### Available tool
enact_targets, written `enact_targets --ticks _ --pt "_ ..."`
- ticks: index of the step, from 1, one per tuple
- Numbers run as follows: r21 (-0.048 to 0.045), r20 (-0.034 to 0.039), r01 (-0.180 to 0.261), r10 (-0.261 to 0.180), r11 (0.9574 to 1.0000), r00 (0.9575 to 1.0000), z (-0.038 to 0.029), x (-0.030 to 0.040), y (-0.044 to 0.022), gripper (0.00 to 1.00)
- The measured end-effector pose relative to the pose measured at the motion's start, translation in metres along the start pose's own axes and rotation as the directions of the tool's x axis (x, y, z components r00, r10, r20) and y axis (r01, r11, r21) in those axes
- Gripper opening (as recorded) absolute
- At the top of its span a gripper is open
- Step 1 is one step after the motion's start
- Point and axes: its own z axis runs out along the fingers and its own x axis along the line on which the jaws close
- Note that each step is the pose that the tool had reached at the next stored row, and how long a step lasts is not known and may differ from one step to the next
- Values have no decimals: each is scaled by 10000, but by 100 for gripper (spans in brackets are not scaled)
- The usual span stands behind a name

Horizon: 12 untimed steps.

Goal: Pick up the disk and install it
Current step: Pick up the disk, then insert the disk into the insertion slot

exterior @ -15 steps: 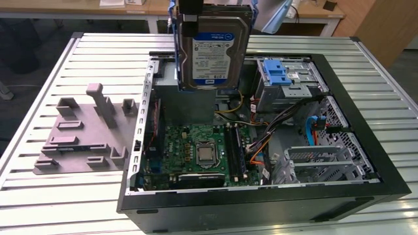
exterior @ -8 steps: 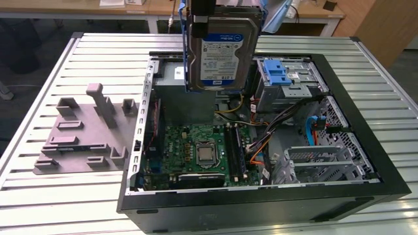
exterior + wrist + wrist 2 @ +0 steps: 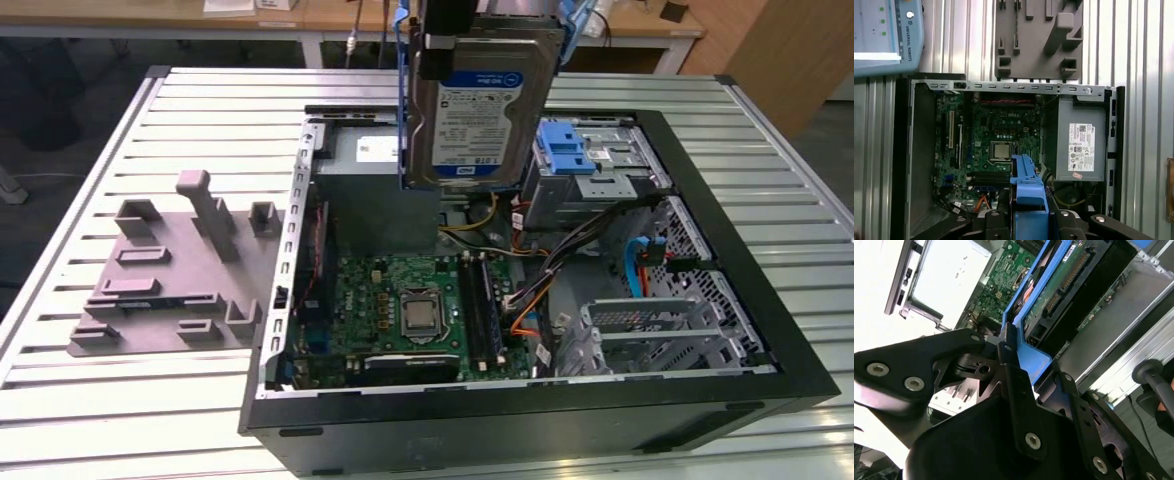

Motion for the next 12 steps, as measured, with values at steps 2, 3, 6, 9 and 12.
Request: enact_targets --ticks 2,3,6,9,12 --pt "0 -1 0 0 10000 10000 -1 7 -46 36" --pt "0 -1 0 0 10000 10000 -2 9 -68 36" --pt "-1 -1 -1 1 10000 10000 -3 15 -132 36" --pt "0 0 -2 2 10000 10000 -3 16 -138 36" --pt "0 0 -1 1 10000 10000 -3 16 -151 36"
